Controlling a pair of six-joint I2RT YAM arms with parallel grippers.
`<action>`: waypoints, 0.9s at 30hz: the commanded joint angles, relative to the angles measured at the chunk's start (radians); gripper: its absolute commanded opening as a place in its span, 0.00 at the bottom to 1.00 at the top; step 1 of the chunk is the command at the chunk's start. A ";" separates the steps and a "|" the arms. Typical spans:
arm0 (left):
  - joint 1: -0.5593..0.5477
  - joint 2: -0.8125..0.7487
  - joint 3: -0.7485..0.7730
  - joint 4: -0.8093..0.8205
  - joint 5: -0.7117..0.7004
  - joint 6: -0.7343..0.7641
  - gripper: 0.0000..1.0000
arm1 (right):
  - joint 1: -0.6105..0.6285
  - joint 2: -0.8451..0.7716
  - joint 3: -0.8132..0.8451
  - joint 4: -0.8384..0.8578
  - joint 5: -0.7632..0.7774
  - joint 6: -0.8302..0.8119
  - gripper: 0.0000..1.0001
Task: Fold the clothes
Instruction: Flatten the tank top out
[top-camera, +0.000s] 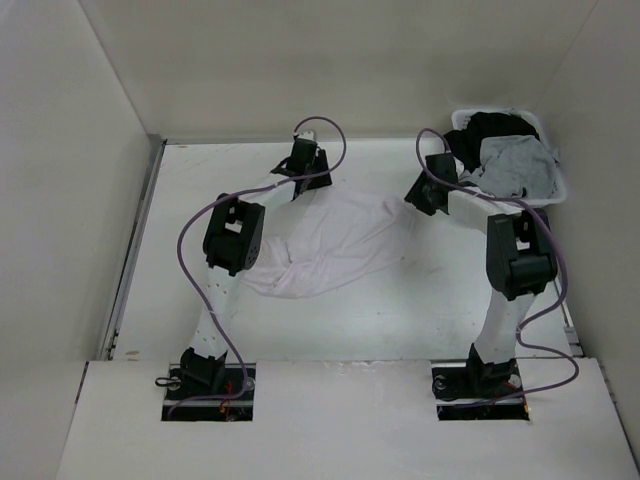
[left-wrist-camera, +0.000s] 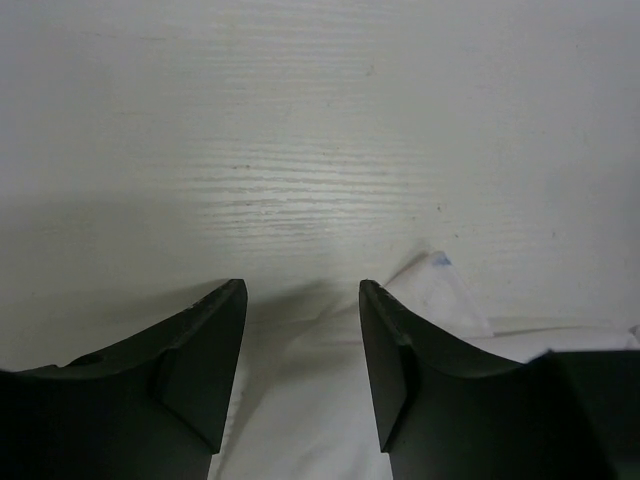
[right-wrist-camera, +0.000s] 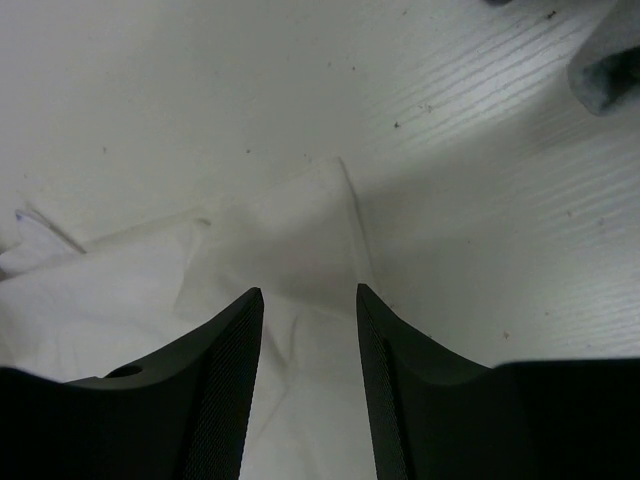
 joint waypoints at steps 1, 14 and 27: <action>-0.018 -0.030 -0.029 -0.024 0.077 0.005 0.46 | -0.020 0.035 0.103 -0.121 -0.058 -0.008 0.48; -0.036 -0.104 -0.125 -0.005 0.113 0.001 0.09 | -0.038 0.145 0.333 -0.377 -0.047 -0.062 0.48; 0.095 -0.571 -0.729 0.245 0.002 -0.166 0.00 | 0.029 -0.030 0.083 -0.165 -0.110 -0.021 0.49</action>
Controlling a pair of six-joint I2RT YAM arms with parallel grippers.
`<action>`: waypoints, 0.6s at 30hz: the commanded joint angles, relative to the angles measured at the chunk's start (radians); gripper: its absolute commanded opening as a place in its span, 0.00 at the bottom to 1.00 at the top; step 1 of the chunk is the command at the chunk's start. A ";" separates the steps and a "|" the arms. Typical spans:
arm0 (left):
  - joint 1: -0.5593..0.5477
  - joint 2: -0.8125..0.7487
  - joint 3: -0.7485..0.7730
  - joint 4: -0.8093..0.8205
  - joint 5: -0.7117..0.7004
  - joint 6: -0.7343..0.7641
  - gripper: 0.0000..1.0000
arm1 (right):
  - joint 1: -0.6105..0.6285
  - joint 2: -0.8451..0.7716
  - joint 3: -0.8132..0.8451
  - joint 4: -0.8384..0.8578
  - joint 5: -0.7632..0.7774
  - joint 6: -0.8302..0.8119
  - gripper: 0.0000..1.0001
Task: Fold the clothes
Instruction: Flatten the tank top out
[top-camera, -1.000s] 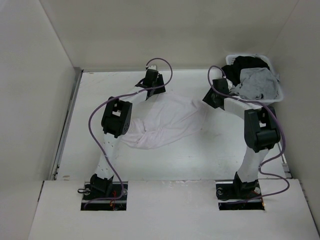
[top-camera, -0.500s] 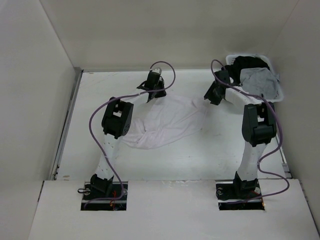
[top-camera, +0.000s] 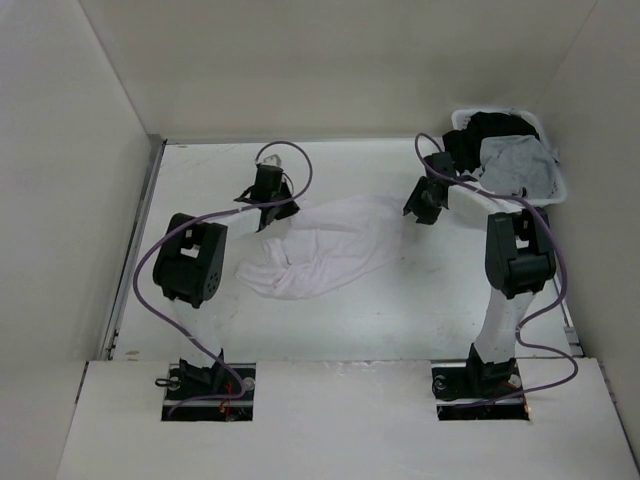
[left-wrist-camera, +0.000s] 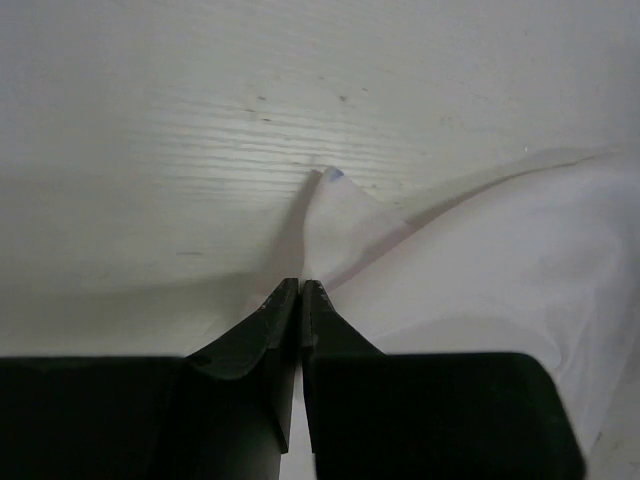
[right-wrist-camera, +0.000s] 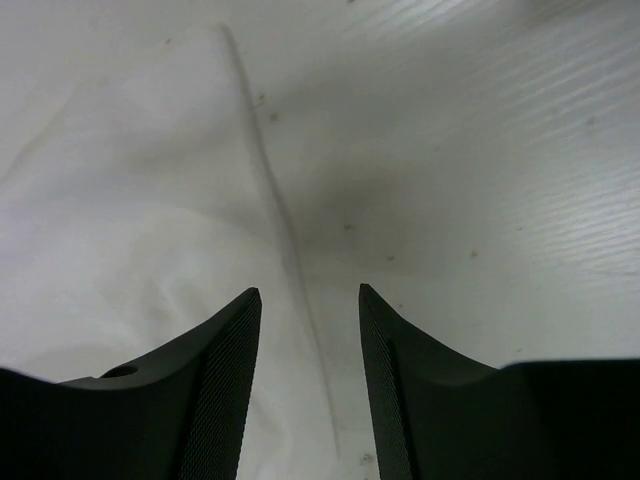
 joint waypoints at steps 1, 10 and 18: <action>0.039 -0.137 -0.099 0.107 -0.056 -0.068 0.00 | 0.037 -0.049 0.004 0.110 -0.005 0.011 0.50; 0.057 -0.142 -0.140 0.144 -0.022 -0.070 0.02 | 0.048 0.123 0.177 0.098 -0.007 0.028 0.51; 0.053 -0.146 -0.143 0.153 -0.015 -0.076 0.02 | 0.062 0.217 0.289 0.103 -0.076 0.034 0.50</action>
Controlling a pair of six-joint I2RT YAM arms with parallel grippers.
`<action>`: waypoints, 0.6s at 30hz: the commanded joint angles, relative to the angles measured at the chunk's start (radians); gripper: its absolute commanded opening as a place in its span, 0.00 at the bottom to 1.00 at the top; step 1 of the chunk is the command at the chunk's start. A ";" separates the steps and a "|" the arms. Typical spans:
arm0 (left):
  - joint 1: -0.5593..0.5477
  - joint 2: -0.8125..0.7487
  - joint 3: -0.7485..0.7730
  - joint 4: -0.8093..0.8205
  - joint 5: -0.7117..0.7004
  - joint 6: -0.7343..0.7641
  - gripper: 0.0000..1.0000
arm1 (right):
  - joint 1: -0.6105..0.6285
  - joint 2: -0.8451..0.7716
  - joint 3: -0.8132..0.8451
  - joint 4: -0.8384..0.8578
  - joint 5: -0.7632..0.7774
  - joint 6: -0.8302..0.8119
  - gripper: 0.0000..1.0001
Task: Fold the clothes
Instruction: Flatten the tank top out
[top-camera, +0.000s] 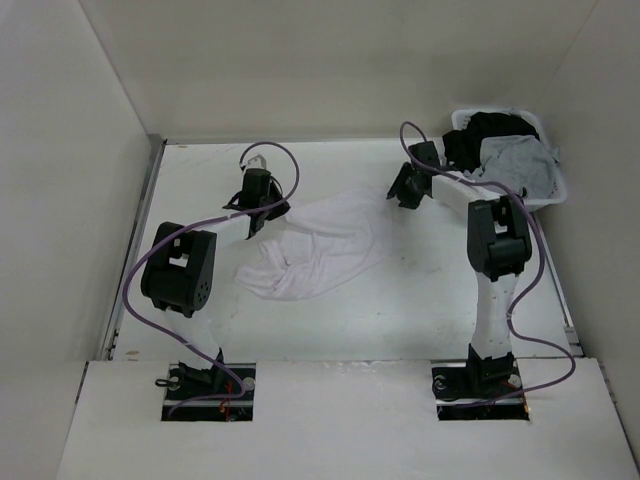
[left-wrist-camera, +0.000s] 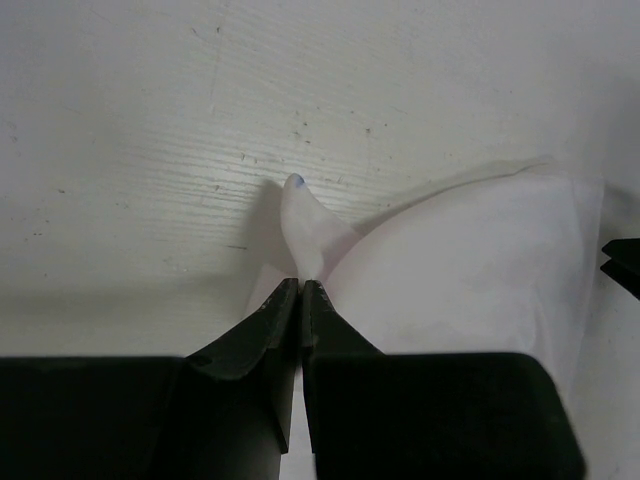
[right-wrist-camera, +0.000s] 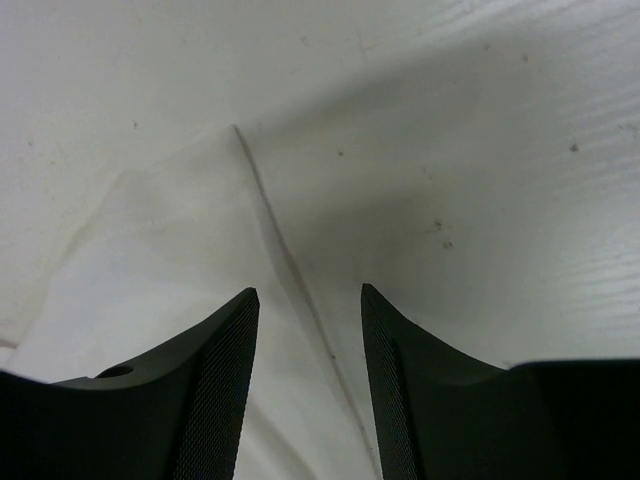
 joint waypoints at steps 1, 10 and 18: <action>-0.008 -0.030 -0.006 0.054 0.014 -0.010 0.02 | 0.020 0.039 0.087 0.026 -0.039 0.018 0.48; -0.023 -0.037 0.002 0.055 0.008 -0.009 0.02 | 0.024 0.112 0.150 0.064 -0.026 0.082 0.18; 0.050 -0.011 0.243 0.015 0.025 -0.055 0.02 | 0.031 -0.086 0.107 0.352 -0.017 0.110 0.01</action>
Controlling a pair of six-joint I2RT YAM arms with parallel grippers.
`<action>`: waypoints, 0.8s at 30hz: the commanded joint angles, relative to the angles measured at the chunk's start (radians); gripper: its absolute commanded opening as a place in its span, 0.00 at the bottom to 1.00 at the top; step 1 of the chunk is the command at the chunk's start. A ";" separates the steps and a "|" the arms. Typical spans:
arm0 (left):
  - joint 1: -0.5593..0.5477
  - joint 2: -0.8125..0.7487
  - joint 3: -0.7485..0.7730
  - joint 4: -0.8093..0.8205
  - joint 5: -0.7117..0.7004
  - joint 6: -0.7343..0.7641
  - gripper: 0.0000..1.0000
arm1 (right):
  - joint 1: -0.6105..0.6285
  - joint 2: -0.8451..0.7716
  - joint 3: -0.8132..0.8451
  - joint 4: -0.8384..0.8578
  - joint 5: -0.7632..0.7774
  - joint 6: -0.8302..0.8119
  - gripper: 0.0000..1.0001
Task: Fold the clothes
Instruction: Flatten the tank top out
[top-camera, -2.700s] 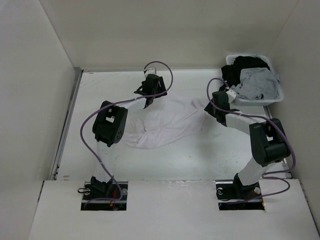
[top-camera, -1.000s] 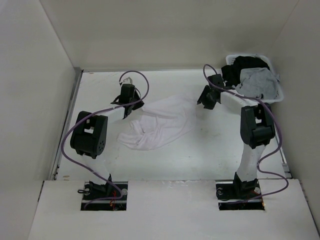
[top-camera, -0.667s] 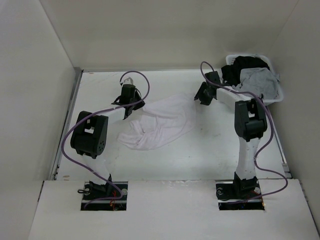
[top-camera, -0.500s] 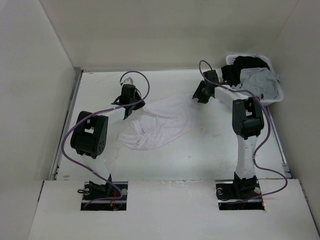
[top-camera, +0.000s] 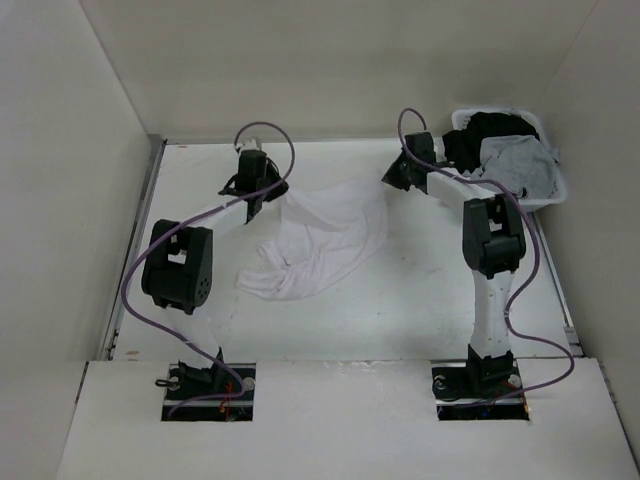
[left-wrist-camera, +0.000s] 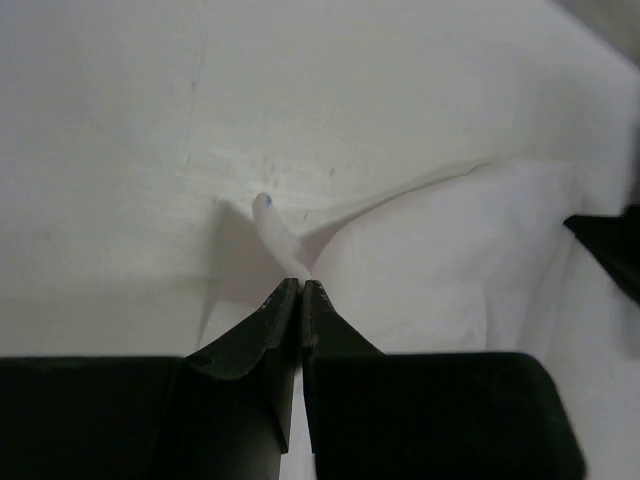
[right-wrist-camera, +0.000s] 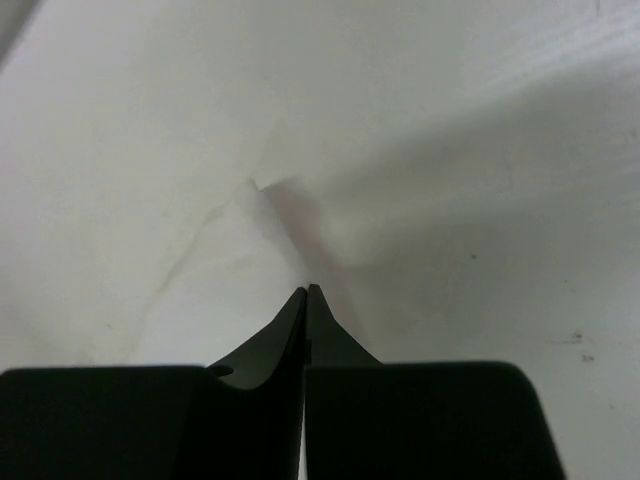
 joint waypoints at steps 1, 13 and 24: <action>0.050 -0.018 0.245 0.024 0.022 -0.038 0.02 | 0.012 -0.204 0.035 0.208 -0.003 0.014 0.00; 0.053 -0.338 0.362 -0.013 -0.033 0.043 0.03 | 0.076 -0.714 -0.053 0.223 -0.085 -0.124 0.02; -0.048 -1.003 -0.750 0.318 -0.254 -0.021 0.34 | 0.412 -1.206 -1.171 0.542 0.214 -0.101 0.12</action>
